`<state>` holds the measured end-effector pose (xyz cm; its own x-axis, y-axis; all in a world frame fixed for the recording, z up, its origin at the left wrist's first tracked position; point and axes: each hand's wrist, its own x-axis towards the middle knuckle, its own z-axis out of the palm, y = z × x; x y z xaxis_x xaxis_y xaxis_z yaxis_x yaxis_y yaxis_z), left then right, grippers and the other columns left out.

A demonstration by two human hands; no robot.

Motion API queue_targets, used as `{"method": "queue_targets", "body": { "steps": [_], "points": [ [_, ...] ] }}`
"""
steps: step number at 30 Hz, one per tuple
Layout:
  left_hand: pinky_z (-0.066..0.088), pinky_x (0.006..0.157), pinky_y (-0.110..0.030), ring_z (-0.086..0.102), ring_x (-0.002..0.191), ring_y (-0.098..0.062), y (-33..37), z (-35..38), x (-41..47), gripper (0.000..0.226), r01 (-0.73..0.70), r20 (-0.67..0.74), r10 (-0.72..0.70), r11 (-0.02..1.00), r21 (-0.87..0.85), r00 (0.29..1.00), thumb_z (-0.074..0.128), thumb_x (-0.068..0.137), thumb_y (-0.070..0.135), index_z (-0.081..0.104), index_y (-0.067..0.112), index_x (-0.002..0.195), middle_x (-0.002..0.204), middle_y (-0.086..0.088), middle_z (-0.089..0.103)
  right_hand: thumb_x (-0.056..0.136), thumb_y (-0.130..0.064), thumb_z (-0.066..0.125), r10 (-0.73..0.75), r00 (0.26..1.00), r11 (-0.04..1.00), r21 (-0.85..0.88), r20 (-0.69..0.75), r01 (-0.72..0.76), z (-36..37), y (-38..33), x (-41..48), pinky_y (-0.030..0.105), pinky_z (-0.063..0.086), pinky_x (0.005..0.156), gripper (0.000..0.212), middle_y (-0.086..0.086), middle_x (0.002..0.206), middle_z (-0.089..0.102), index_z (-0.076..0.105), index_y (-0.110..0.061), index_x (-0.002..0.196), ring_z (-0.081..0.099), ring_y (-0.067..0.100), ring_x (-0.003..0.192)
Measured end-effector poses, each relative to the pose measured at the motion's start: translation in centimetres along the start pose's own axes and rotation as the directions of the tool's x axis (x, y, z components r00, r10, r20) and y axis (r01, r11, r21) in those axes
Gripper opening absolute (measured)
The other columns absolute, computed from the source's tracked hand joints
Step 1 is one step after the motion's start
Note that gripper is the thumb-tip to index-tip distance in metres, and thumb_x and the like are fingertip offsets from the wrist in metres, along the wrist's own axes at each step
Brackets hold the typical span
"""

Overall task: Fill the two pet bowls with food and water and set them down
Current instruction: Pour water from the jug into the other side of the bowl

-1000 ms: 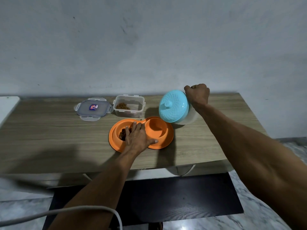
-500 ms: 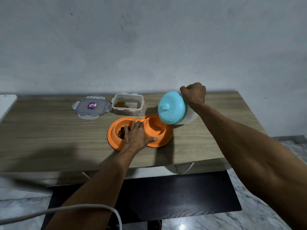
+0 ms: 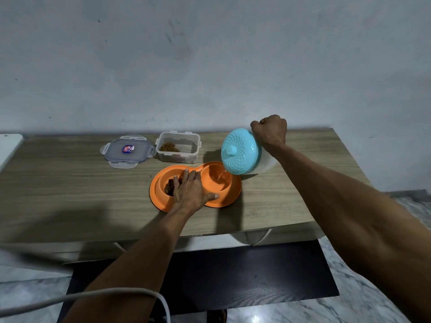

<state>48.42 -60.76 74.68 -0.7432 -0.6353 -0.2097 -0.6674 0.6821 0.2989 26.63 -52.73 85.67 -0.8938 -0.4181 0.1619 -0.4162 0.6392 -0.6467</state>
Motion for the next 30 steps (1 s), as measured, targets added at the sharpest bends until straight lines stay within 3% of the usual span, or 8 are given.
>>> {"method": "queue_targets", "body": {
  "steps": [30],
  "points": [
    [0.005, 0.119, -0.057, 0.008, 0.151, -0.028, -0.06, 0.04, -0.04, 0.103, -0.003, 0.0, 0.003, 1.0, -0.002, 1.0, 0.063, 0.076, 0.068, 0.024, 0.01, 0.152, 0.16, -0.008, 0.025, 0.076, -0.016, 0.054, -0.064, 0.998, 0.998, -0.03, 0.0, 0.064, 0.15, -0.19, 0.38, 0.033, 0.03, 0.057, 0.042, 0.004, 0.039, 0.026, 0.032, -0.009, 0.041, 0.024, 0.018, 0.045]
  ]
}}
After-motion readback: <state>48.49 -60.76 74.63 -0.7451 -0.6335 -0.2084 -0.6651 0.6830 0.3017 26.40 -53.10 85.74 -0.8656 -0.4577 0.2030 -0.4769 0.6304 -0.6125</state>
